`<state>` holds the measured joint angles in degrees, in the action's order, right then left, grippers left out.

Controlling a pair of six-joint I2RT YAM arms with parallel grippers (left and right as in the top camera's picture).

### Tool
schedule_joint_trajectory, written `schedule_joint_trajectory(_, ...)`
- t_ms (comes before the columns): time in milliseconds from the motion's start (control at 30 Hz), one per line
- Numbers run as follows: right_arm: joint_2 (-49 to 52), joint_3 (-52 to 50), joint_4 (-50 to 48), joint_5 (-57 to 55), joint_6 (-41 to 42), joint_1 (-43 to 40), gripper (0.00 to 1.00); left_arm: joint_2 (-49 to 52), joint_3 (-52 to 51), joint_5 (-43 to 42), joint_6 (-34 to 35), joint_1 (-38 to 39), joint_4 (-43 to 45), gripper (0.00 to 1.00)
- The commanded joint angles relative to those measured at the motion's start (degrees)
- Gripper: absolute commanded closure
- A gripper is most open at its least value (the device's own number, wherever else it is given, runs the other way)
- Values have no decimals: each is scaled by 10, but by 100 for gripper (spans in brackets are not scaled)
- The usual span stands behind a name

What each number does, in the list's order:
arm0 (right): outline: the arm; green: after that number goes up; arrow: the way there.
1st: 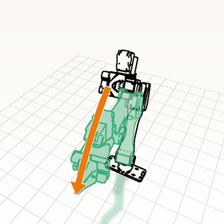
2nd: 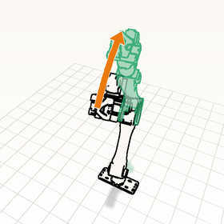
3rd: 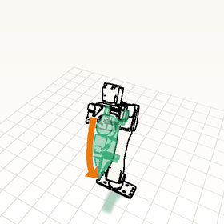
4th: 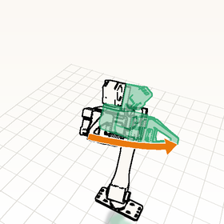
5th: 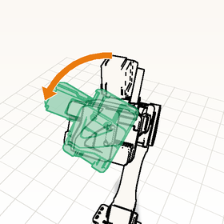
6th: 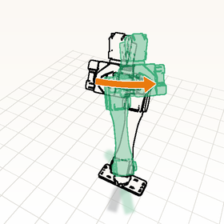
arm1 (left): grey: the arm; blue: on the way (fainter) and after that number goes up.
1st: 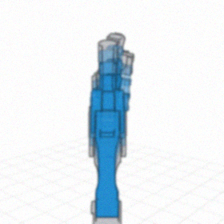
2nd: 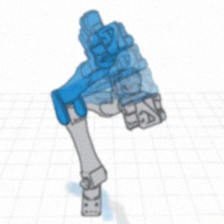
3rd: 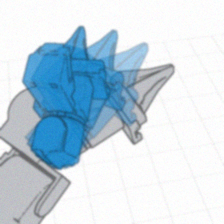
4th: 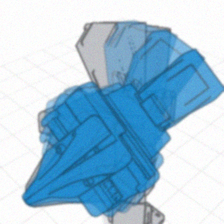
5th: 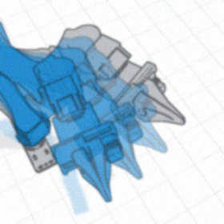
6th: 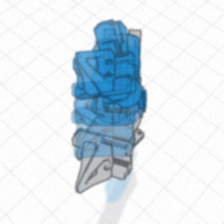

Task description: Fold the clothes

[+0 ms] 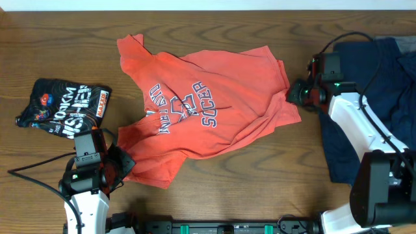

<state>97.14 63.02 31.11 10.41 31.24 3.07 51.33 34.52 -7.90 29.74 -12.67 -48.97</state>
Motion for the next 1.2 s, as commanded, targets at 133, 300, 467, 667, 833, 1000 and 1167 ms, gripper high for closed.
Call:
schedule_joint_trajectory(133, 17, 1, -24, 45, 155, 16, 48, 0, 4, 9, -8, -2, -1, 93)
schedule_joint_trajectory(300, 33, 1, -39, 44, 229, 16, 44, 0, 4, 9, -8, -2, -1, 93)
schedule_joint_trajectory(467, 52, 1, -54, 19, 272, 16, 44, 0, 4, 9, -8, -2, -1, 93)
schedule_joint_trajectory(667, 63, 1, -111, 4, 279, 16, 46, 0, 4, 9, -8, -2, 0, 93)
schedule_joint_trajectory(833, 75, 1, -113, -10, 285, 16, 46, 0, 4, 9, -8, -2, 0, 93)
schedule_joint_trajectory(1000, 95, 1, -109, -10, 285, 19, 47, 0, 4, 9, -8, -2, 0, 93)
schedule_joint_trajectory(1167, 99, 1, -121, -10, 285, 19, 67, 0, 4, 9, -8, -2, -1, 93)
